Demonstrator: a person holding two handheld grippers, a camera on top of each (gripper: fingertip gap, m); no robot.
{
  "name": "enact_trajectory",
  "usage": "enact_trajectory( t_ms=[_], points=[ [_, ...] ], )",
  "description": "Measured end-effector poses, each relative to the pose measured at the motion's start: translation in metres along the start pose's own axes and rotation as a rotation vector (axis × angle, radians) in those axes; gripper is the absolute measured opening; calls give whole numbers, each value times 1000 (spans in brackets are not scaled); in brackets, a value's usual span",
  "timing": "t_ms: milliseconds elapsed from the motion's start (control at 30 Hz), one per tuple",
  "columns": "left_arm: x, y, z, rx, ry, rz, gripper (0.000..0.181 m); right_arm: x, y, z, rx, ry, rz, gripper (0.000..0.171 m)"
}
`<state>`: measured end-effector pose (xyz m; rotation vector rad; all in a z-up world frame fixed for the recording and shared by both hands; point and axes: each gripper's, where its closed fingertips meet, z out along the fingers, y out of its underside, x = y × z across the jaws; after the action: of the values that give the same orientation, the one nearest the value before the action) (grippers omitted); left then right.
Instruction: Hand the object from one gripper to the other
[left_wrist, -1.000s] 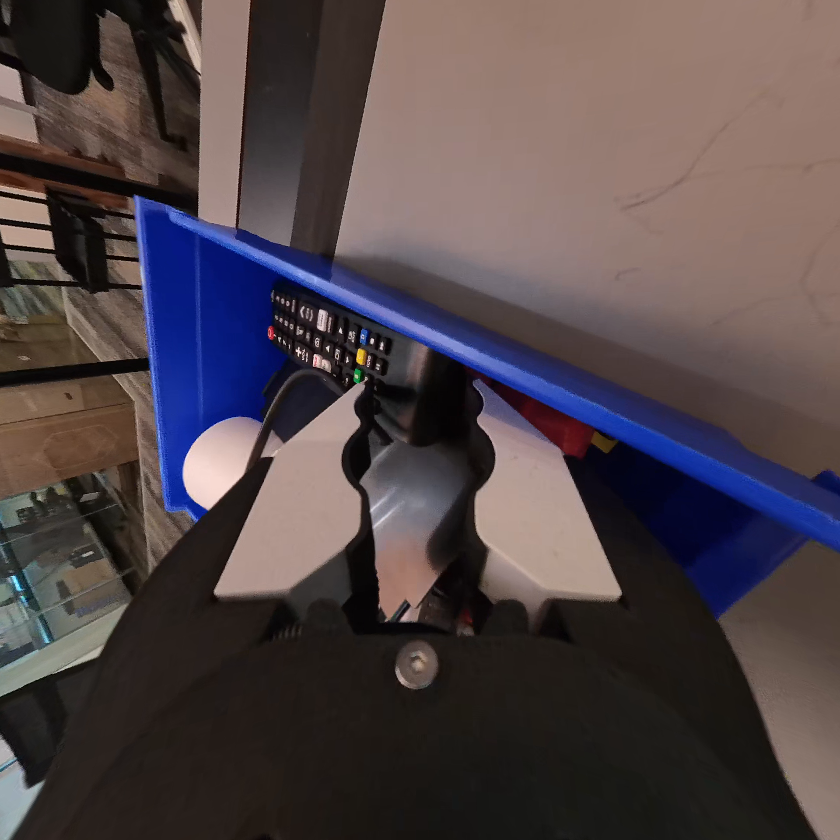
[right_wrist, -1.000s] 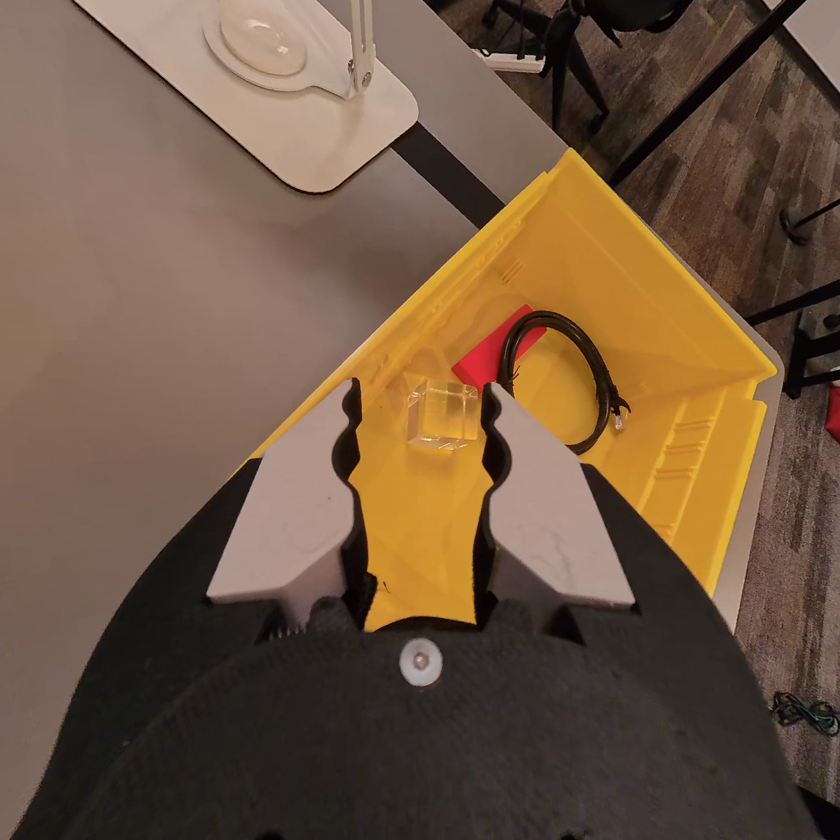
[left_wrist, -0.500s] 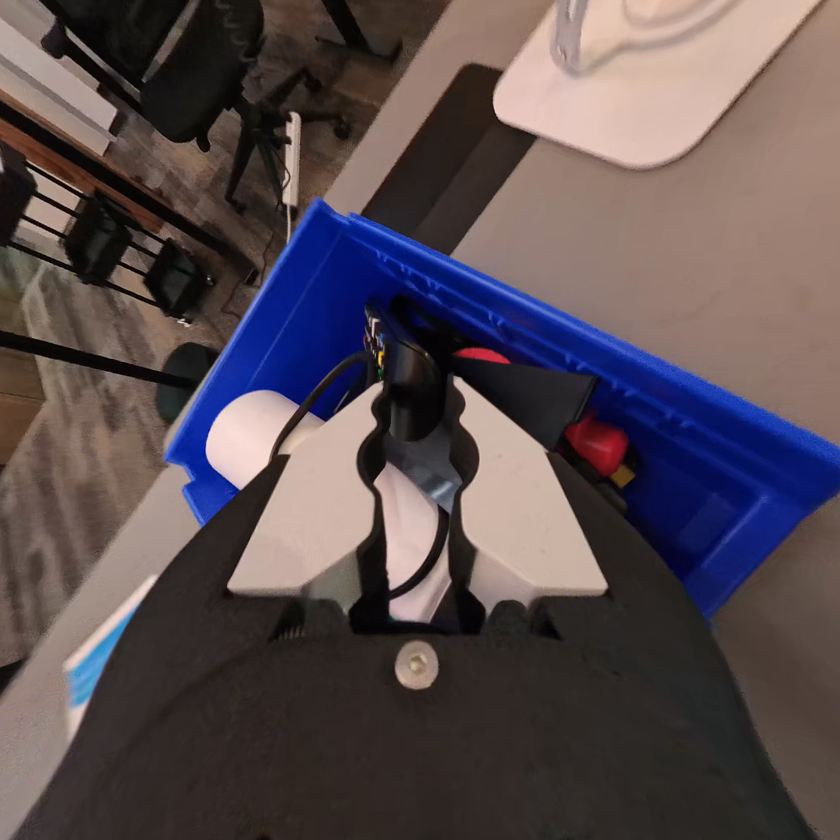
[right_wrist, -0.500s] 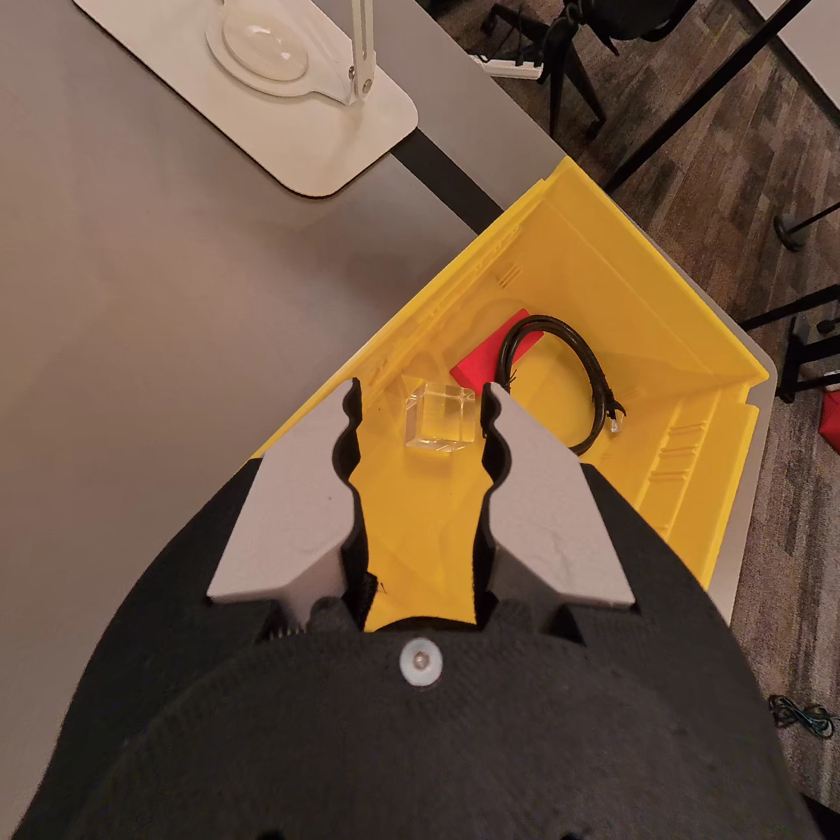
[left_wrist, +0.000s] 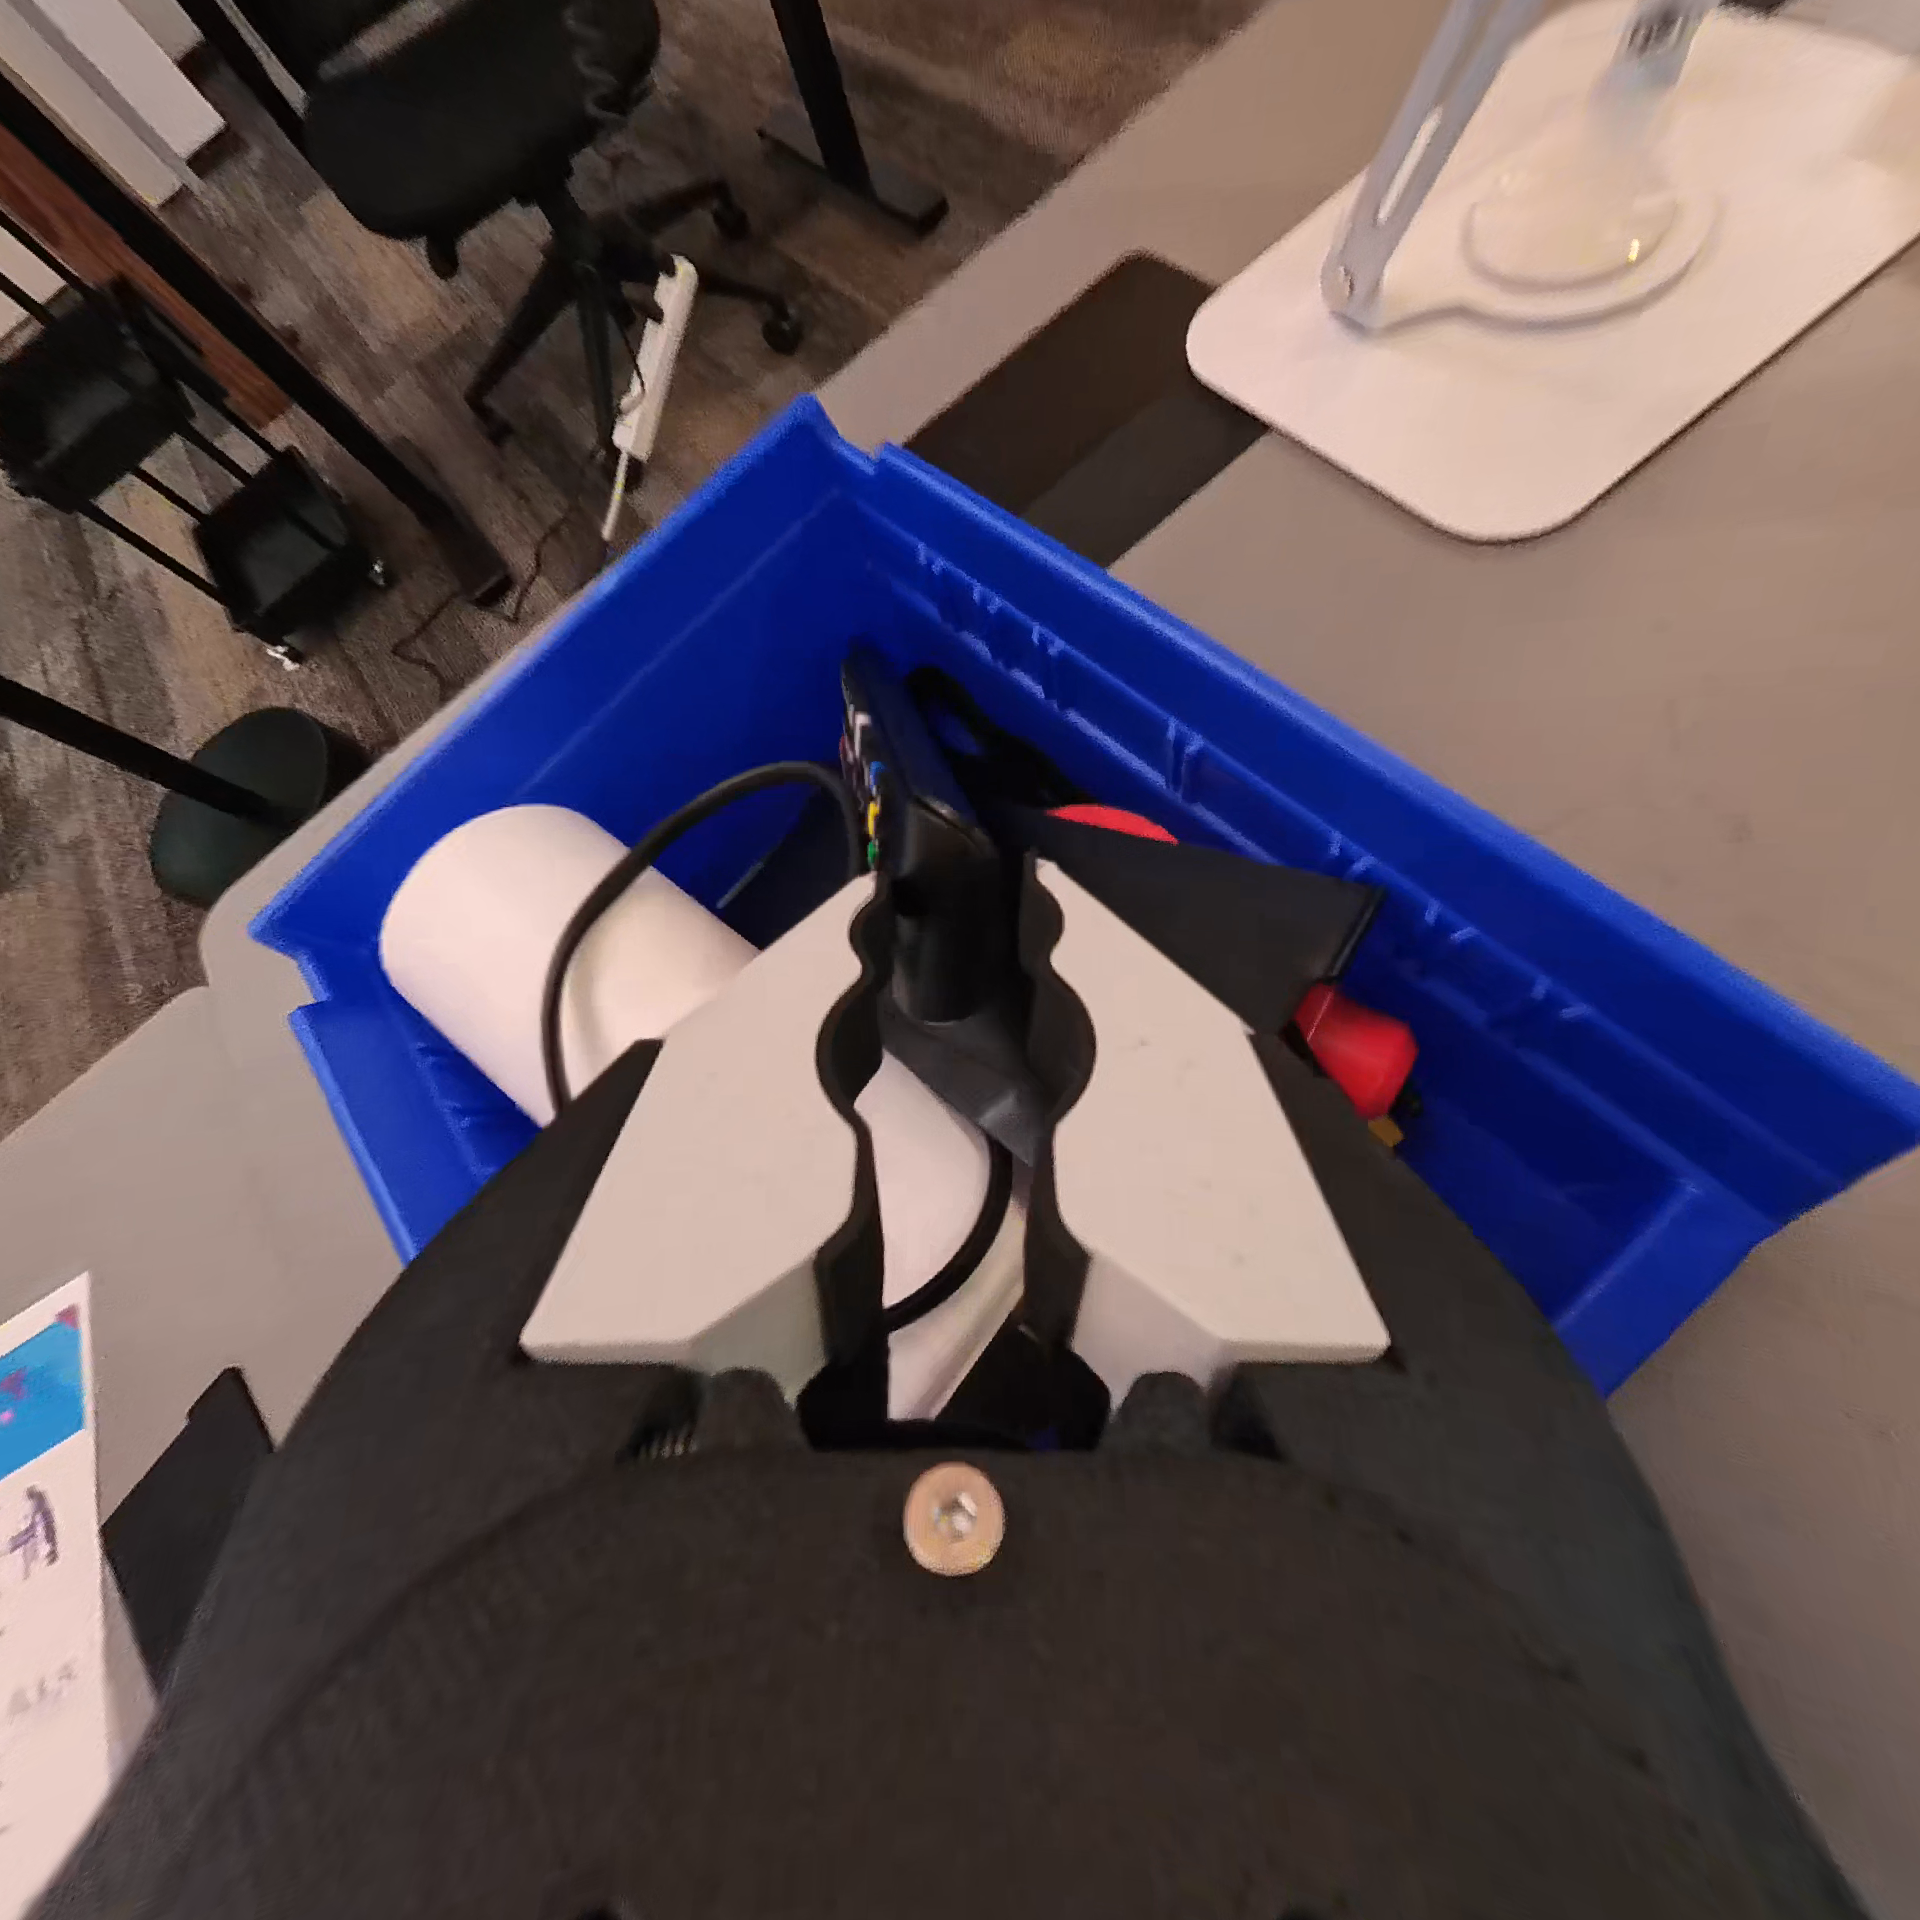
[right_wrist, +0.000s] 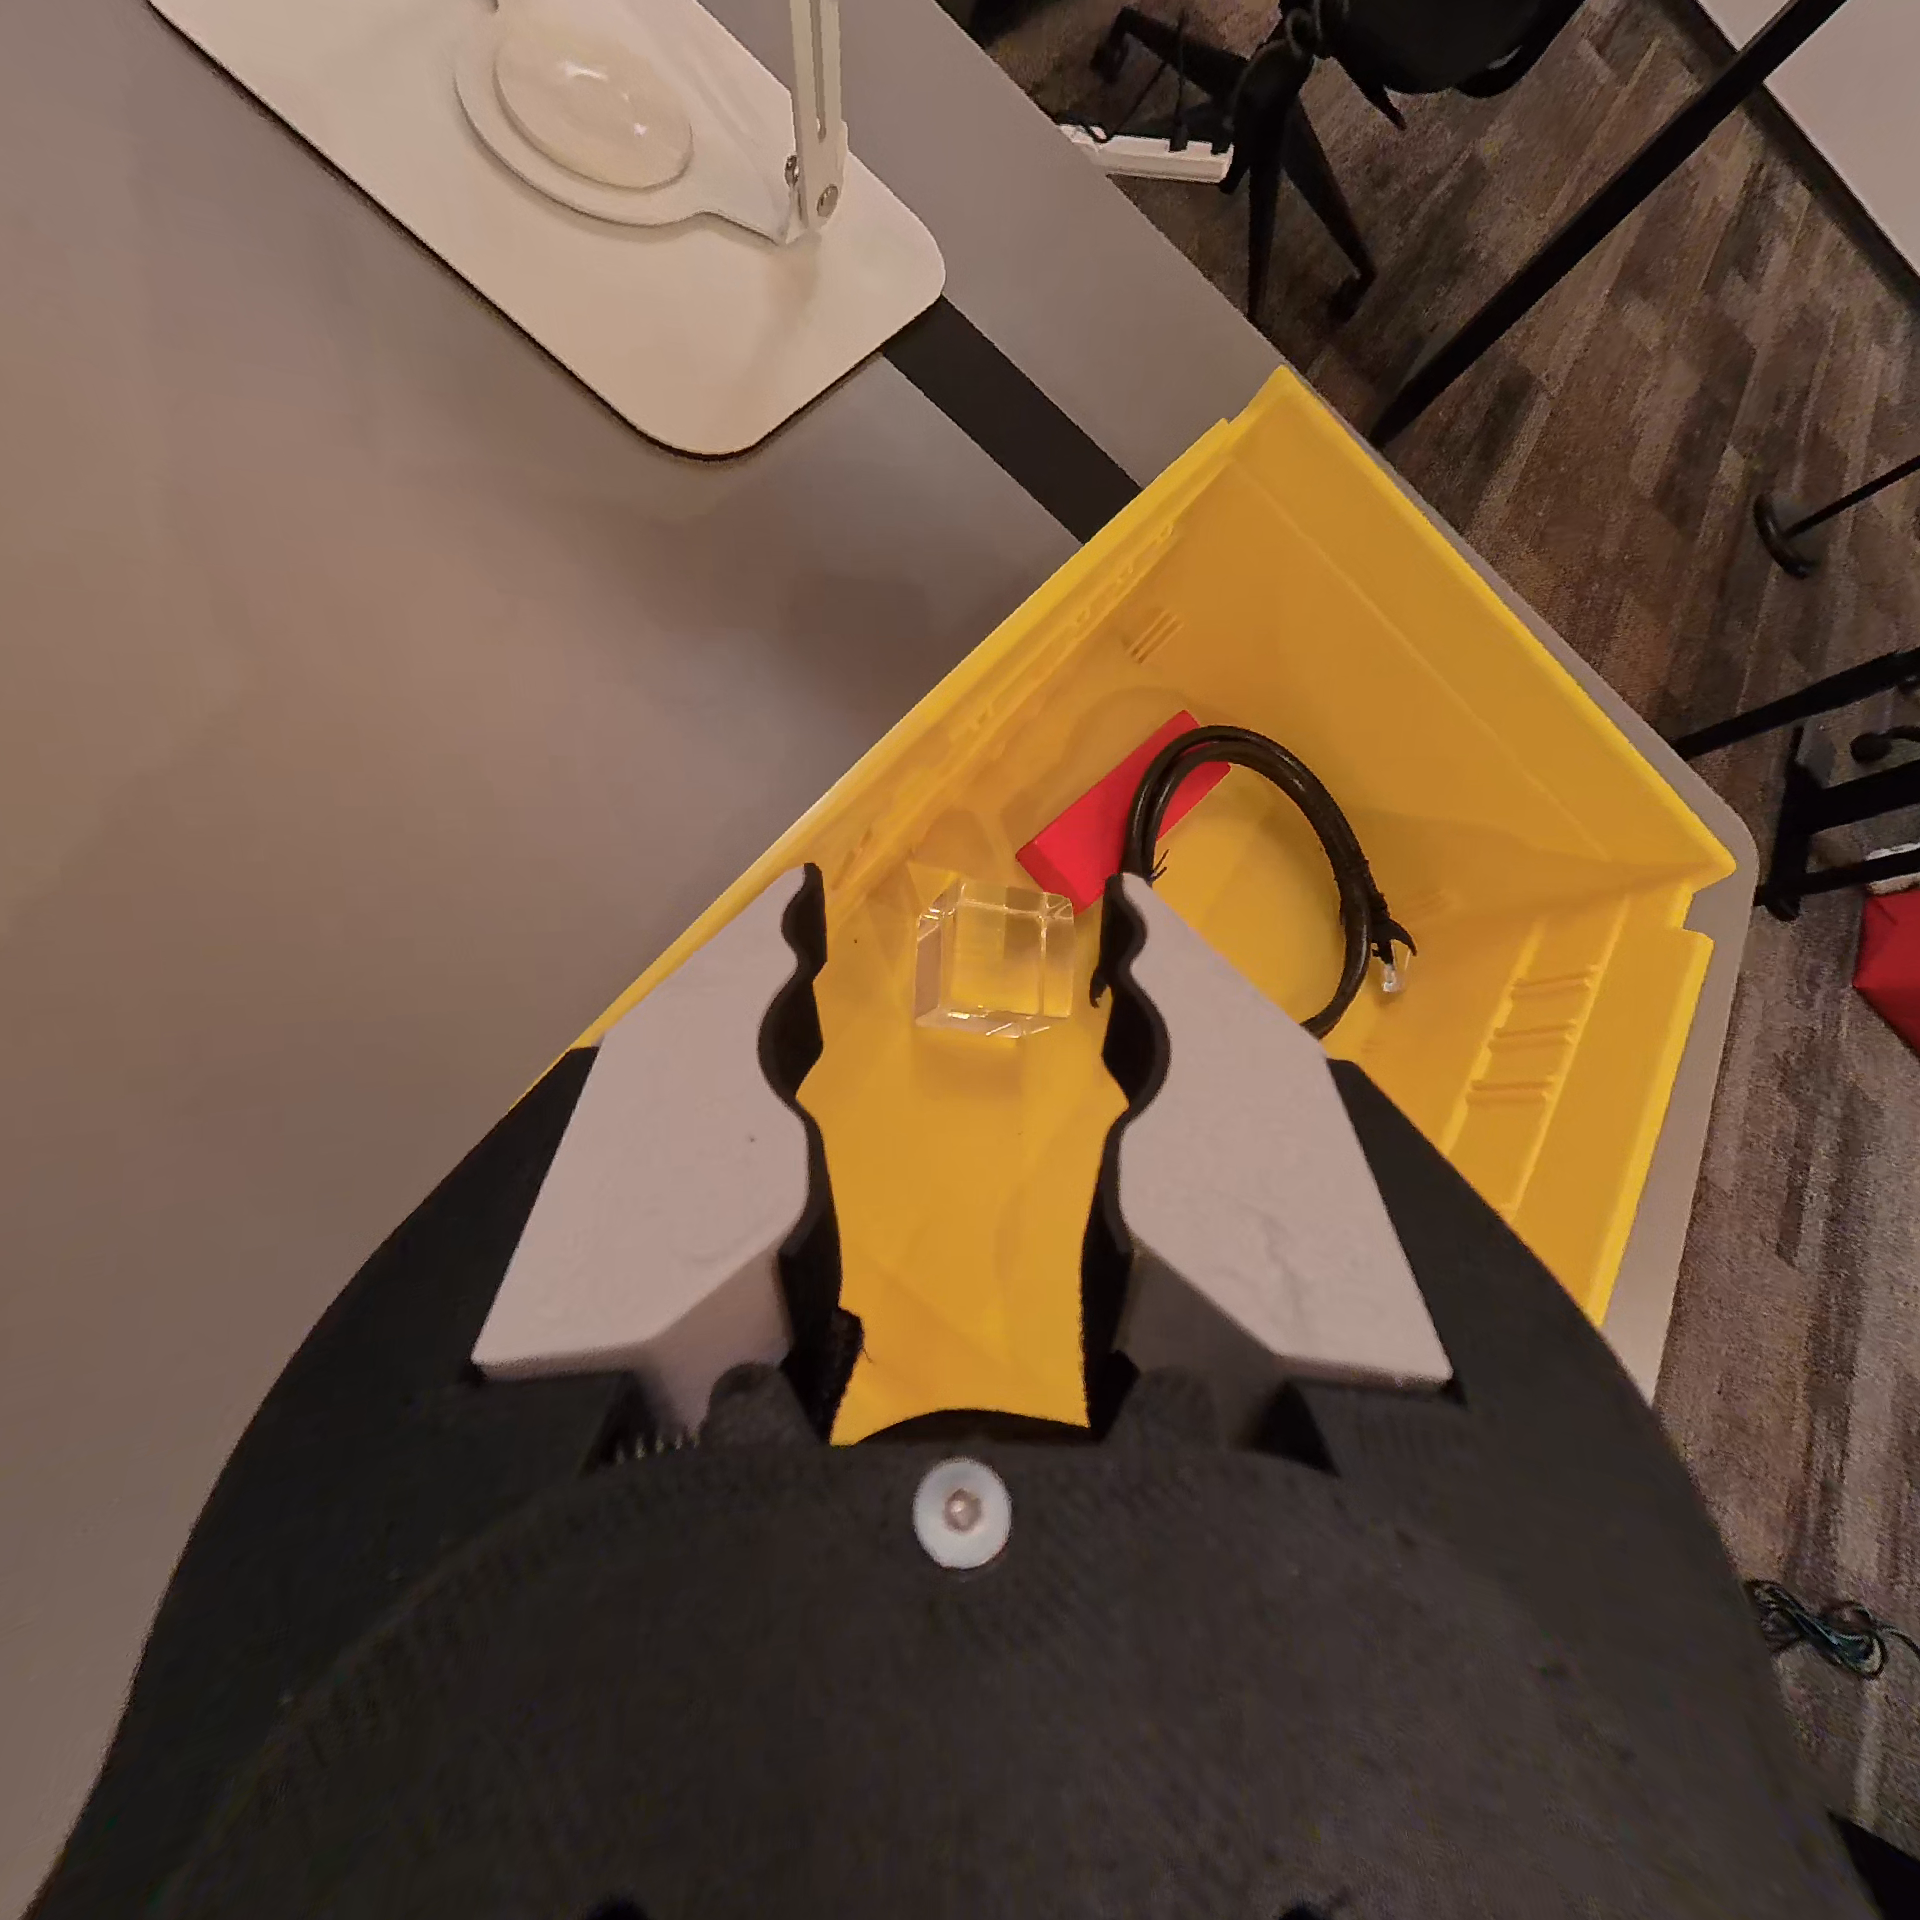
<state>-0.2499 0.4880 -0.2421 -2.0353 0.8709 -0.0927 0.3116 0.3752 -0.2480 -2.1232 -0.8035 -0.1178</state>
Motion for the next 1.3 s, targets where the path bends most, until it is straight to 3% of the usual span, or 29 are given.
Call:
enact_trajectory(
  t_ms=[300, 533, 767, 967, 1100, 1300],
  points=[
    [-7, -25, -34, 201, 49, -144, 20, 3, -11, -12, 30, 37, -14, 51],
    [12, -17, -37, 73, 38, 49, 20, 0, -15, -16, 42, 31, -14, 51],
    [18, 2, 4, -62, 25, 108, 29, -5, -15, -13, 51, 17, -9, 51],
    [16, 32, 39, -283, -17, 133, 34, -5, -12, -12, 47, 12, -11, 51],
    [3, 35, 39, -320, -84, 103, 23, -4, -13, -13, 53, 16, -13, 51],
    [0, 19, 22, -210, -84, 35, 22, -2, -25, -22, 94, 64, -40, 52]
  ],
)
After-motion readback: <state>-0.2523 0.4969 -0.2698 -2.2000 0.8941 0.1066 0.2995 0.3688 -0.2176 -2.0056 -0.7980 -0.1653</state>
